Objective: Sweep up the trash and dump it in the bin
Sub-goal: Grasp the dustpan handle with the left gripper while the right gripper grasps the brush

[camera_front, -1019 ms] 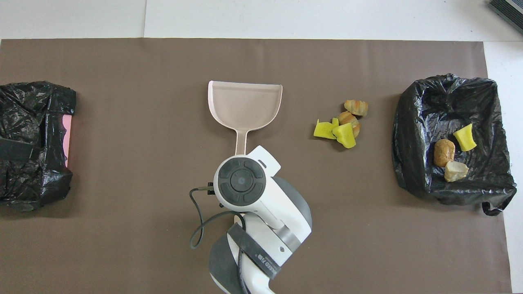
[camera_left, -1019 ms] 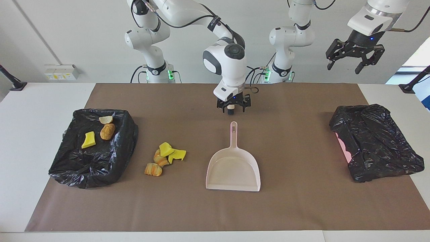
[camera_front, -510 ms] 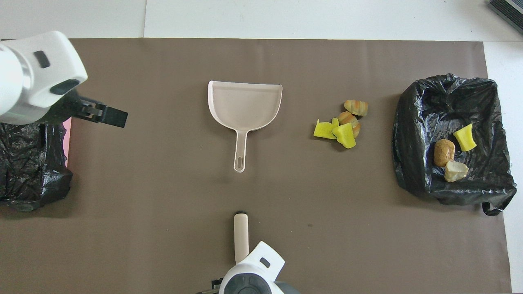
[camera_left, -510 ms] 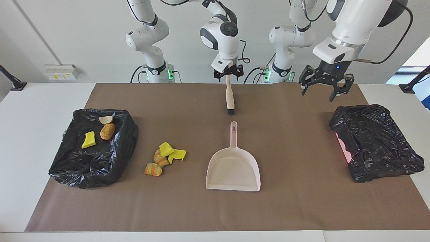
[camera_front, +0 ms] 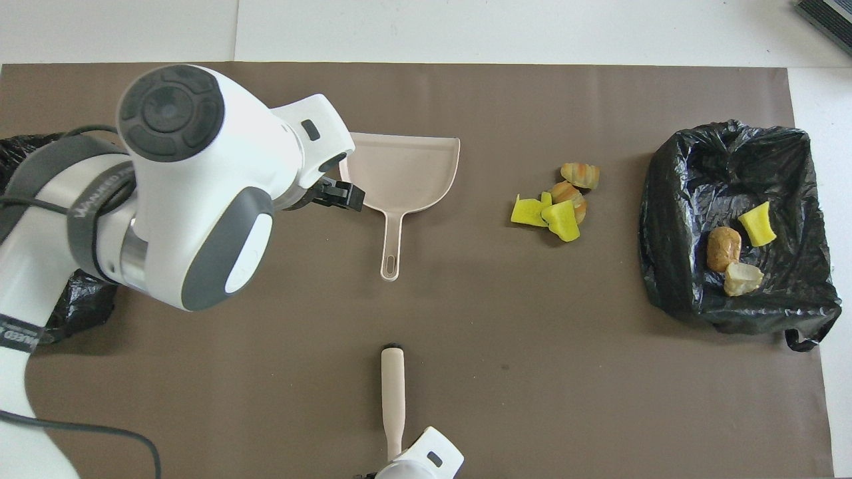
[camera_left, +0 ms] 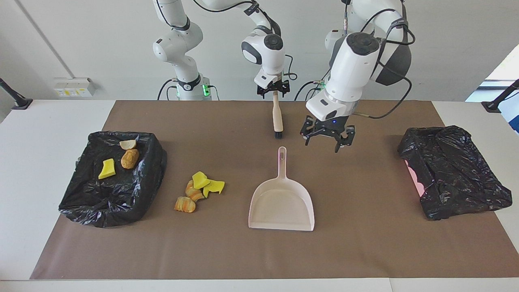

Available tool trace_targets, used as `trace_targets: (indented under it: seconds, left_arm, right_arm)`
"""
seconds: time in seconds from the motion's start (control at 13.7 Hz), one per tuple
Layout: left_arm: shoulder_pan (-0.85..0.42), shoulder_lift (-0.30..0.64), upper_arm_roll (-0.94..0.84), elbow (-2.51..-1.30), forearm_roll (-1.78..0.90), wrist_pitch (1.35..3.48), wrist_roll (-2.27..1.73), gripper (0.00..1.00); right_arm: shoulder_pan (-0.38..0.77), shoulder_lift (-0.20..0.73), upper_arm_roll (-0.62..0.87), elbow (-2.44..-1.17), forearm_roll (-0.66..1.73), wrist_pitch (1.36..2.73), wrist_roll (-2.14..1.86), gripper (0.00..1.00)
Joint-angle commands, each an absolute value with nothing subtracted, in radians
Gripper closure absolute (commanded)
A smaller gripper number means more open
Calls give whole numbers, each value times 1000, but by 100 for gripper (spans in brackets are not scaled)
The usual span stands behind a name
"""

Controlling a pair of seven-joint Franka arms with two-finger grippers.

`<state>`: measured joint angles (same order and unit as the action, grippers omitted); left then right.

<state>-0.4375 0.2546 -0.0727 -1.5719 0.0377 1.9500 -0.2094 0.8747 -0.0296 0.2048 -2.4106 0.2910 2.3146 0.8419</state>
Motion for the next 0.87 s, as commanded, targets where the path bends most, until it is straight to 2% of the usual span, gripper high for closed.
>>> trace_targets:
  seconds: [0.0,0.15,0.22,0.29,0.51,0.58,0.73,0.8]
  left_arm:
    - [-497,323,-57,-1583,104,2064,-337,0]
    - [-531,377,-57,-1586,112,2112,-377,0]
    - [-531,391,-57,-1601,112,2156,-394,0]
    - [-534,396,-57,-1627,113,2177,-394,0]
    - [-575,439,-57,-1672,136,2226,-469,0]
    - [-578,437,-55,-1695,137,2230,-469,0]
    - [-580,433,-55,-1707,138,2212,-471,1]
    - [-581,430,-57,-1721,138,2209,-471,15]
  right_arm:
    - [885,-28,202,-2408,311,2332,862,0]
    - [887,-26,202,-2399,311,2332,862,0]
    - [887,-18,201,-2387,310,2327,862,9]
    - [887,-17,201,-2381,308,2327,861,26]
    - [885,-17,199,-2379,291,2327,848,93]
    - [885,-17,199,-2378,291,2322,848,100]
    - [873,-18,198,-2355,288,2280,844,100]
    - [864,-24,196,-2341,288,2245,832,100]
